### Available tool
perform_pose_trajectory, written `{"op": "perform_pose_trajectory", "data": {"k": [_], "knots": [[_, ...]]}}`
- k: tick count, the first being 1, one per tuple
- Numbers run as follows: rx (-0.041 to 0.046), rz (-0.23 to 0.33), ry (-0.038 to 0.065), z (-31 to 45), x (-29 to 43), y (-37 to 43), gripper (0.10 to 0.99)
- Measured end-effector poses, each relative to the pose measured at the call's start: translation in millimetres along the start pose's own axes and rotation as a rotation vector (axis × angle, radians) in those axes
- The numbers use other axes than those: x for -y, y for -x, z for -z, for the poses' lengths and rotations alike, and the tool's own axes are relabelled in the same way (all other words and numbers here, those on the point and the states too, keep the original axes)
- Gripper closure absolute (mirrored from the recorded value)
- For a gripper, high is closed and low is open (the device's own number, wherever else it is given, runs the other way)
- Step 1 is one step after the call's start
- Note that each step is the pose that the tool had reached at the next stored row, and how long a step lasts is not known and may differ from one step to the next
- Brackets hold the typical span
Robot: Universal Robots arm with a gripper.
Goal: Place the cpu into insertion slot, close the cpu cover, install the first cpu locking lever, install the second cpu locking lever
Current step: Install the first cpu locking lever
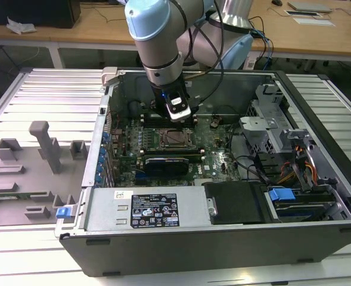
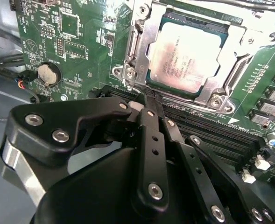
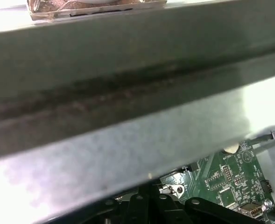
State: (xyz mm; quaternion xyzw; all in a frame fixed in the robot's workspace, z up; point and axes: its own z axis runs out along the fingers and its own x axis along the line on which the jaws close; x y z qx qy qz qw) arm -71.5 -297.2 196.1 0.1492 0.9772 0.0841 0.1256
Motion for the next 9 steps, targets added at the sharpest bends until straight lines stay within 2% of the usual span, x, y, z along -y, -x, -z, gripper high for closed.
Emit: {"op": "perform_pose_trajectory", "data": {"k": [2, 4, 9], "knots": [[0.0004, 0.000, 0.000, 2.6, -0.6, 0.6, 0.980], [0.0020, 0.001, -0.006, 6.8, -1.4, 1.5, 0.980], [0.0113, 0.006, -0.037, 13.7, -2.9, 3.2, 0.980]]}}
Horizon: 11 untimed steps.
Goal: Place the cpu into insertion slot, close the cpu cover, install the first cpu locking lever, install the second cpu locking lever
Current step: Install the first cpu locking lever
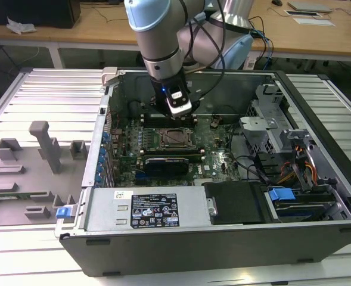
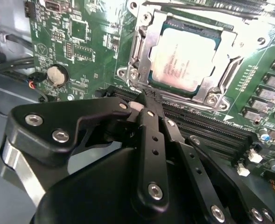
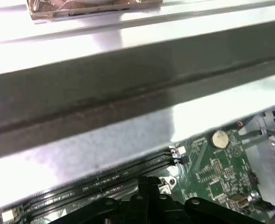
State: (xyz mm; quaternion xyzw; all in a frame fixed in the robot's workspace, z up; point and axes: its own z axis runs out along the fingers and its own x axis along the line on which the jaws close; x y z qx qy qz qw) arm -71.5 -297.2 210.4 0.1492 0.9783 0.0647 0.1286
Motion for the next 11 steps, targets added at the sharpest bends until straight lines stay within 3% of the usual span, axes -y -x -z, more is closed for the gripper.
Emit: {"op": "perform_pose_trajectory", "data": {"k": [3, 7, 8, 10, 11], "knots": [[0.0023, 0.002, -0.015, 1.4, -0.2, 0.4, 0.980], [0.0019, 0.002, -0.015, 1.5, -0.2, 0.4, 0.980], [-0.0097, 0.001, -0.018, 1.2, -0.3, 0.5, 0.980], [-0.0669, -0.004, -0.036, 0.7, -0.5, 1.4, 0.980], [-0.0683, -0.005, -0.037, 0.8, -0.4, 1.4, 0.980]]}}
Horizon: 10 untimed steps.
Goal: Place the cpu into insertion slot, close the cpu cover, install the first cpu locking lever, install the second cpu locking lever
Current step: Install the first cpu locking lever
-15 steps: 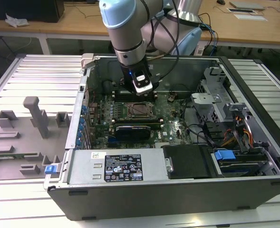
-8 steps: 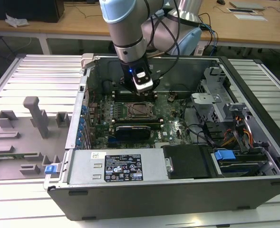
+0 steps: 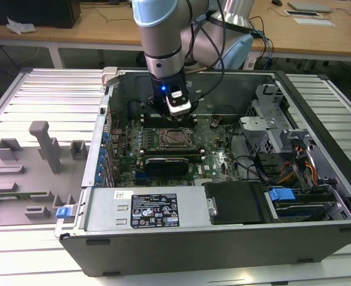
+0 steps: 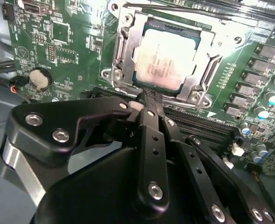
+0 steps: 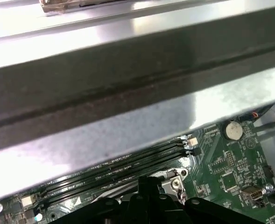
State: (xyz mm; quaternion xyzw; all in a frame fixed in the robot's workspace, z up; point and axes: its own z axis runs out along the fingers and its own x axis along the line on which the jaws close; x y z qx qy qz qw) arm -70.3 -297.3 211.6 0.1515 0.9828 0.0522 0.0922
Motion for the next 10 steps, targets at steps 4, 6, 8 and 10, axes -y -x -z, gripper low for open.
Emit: {"op": "perform_pose_trajectory", "data": {"k": [4, 6, 8, 10], "knots": [[0.0103, 0.011, -0.057, -0.1, -0.1, 0.1, 0.980], [0.0114, 0.016, -0.083, 0.0, 0.0, 0.1, 0.980], [0.0040, 0.018, -0.099, 0.1, 0.5, 0.2, 0.980], [0.0036, 0.018, -0.099, 0.4, 5.2, 1.8, 0.980]]}}
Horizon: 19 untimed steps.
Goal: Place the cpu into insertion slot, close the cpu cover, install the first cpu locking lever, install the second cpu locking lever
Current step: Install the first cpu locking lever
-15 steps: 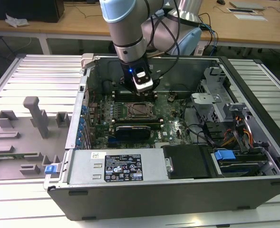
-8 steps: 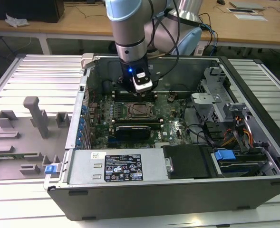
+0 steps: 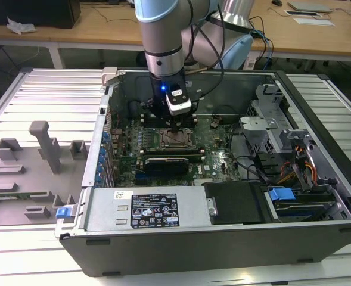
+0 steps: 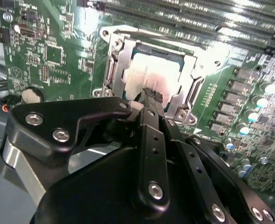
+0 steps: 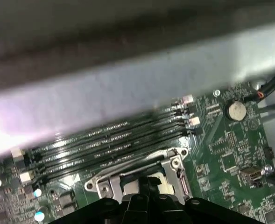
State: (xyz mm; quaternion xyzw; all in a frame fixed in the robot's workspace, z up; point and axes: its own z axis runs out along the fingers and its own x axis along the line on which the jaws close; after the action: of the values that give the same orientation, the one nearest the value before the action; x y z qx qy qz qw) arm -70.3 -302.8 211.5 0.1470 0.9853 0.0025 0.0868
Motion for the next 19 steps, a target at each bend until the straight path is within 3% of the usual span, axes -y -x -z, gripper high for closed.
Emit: {"op": "perform_pose_trajectory", "data": {"k": [7, 10, 15, 19], "knots": [[0.0000, 0.000, 0.000, -0.3, 14.7, 4.5, 0.980], [-0.0014, 0.006, 0.001, -0.5, 15.7, 4.8, 0.980], [-0.0177, 0.079, 0.009, -1.1, 15.8, 4.8, 0.980], [-0.0167, 0.081, 0.004, 0.4, 15.7, 5.1, 0.980]]}}
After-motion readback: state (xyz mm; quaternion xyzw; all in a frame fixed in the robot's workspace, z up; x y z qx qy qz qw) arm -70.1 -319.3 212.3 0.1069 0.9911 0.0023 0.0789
